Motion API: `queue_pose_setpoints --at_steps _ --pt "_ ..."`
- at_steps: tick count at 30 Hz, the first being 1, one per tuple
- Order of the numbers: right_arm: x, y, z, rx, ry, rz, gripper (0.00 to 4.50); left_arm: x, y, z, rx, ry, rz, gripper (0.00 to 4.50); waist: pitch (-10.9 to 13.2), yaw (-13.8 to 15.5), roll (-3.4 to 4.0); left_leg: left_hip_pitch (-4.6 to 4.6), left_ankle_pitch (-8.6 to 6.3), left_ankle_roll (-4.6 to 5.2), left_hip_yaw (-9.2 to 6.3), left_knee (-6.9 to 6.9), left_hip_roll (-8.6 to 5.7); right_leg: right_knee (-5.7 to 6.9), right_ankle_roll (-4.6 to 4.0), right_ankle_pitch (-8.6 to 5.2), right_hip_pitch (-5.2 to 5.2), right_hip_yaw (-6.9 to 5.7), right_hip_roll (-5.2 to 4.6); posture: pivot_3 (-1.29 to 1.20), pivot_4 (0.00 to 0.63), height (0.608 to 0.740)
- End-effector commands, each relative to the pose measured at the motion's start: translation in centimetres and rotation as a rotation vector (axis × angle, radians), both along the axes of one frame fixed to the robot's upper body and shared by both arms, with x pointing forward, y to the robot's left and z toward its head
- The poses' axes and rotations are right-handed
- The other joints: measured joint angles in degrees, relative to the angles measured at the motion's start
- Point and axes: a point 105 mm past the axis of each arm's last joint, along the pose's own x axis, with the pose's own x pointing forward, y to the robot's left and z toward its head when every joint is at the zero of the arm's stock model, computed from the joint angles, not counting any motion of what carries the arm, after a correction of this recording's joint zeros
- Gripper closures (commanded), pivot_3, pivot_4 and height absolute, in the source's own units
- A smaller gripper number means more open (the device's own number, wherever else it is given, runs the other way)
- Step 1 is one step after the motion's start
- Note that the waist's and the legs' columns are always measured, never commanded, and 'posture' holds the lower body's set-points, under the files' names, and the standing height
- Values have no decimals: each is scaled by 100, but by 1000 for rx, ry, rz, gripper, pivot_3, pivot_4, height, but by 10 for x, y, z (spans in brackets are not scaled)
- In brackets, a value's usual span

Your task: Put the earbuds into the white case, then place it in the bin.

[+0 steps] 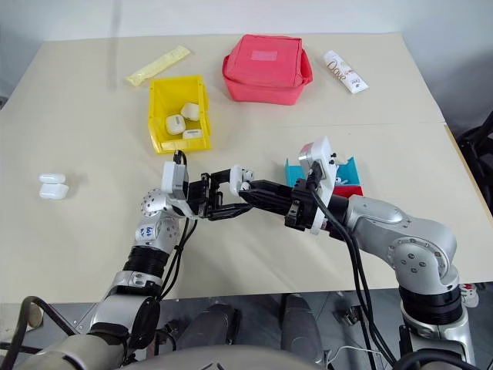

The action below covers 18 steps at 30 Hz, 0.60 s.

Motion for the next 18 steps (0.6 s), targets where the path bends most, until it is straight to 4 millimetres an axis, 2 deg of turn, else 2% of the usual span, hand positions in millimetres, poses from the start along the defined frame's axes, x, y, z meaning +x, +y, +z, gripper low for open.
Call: queue_pose_setpoints --at_steps 1,16,18 --pt "12 -12 -29 -96 117 -87 3966 -13 -11 36 -75 -193 -85 1726 0 23 0 0 0 0 0 0 0 0 0 0 0 0 0 0 150 740" --pt "9 -9 -20 -82 69 -68 3966 -13 -12 33 -62 -179 -87 1726 0 50 0 1 0 0 0 0 0 1 0 0 0 0 1 0 150 740" --pt "10 -10 -18 -80 58 -70 3188 -13 -11 32 -61 -178 -87 1726 0 51 0 0 0 0 0 0 0 1 0 0 0 0 1 0 150 740"
